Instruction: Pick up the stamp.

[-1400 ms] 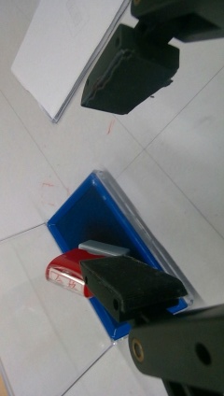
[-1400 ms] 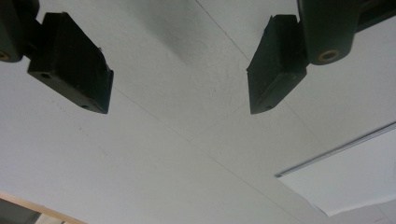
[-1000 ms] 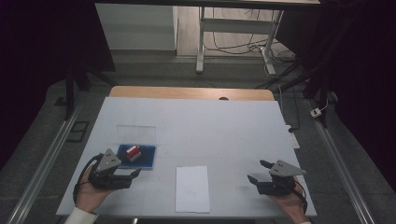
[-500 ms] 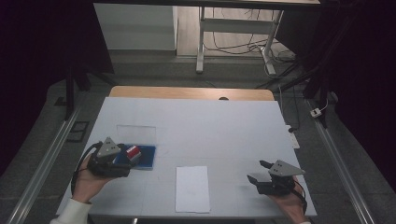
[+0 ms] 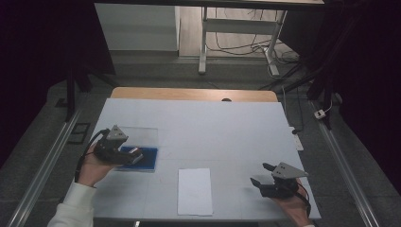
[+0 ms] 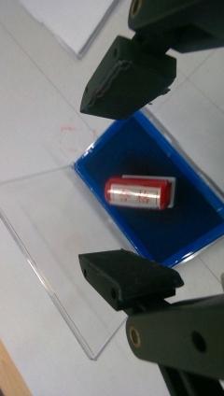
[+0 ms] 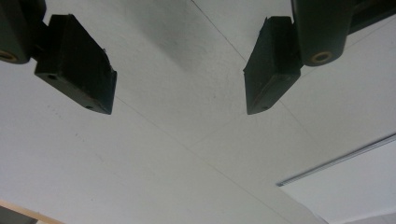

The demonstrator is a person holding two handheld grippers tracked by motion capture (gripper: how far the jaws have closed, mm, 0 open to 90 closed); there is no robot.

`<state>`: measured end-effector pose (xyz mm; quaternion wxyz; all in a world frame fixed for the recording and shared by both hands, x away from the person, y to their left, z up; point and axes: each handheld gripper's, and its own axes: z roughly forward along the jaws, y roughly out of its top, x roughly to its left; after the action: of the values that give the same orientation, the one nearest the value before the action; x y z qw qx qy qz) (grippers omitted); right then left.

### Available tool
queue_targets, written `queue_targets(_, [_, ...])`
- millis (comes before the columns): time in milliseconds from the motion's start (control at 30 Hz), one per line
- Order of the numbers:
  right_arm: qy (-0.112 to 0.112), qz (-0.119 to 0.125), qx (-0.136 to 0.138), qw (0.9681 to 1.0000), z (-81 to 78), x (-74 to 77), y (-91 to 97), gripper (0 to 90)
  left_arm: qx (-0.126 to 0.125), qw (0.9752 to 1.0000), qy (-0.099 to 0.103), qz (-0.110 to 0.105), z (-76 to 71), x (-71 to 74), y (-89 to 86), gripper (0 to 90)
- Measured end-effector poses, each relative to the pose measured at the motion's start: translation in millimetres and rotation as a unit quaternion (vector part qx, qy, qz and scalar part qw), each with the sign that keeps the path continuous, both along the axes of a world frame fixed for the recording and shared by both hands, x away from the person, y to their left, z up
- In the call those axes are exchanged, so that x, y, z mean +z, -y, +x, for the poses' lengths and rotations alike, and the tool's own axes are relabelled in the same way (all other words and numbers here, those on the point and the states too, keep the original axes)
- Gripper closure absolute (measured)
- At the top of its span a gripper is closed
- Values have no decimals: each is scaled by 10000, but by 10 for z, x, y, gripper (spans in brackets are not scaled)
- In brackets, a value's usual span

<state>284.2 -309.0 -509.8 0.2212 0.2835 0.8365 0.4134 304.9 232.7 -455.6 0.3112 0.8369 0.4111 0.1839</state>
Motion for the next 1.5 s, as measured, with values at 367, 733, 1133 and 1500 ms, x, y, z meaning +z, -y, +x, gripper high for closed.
queue_targets(367, [-79, -5, -22, 10000, 7, -28, 1, 253, -31, 9994, -290, 175, 86, -142, 15, 314])
queue_targets(733, [-49, -37, 5, 10000, 1, -26, -7, 256, -106, 9981, -569, 191, 172, -279, 3, 429])
queue_targets(1133, [-83, -46, 19, 10000, 0, -32, -5, 257, -196, 9976, -645, 129, 174, -290, -31, 568])
queue_targets(1500, [-85, -27, 9, 10000, -2, -33, 1, 255, -202, 9978, -614, 144, 165, -281, -22, 667])
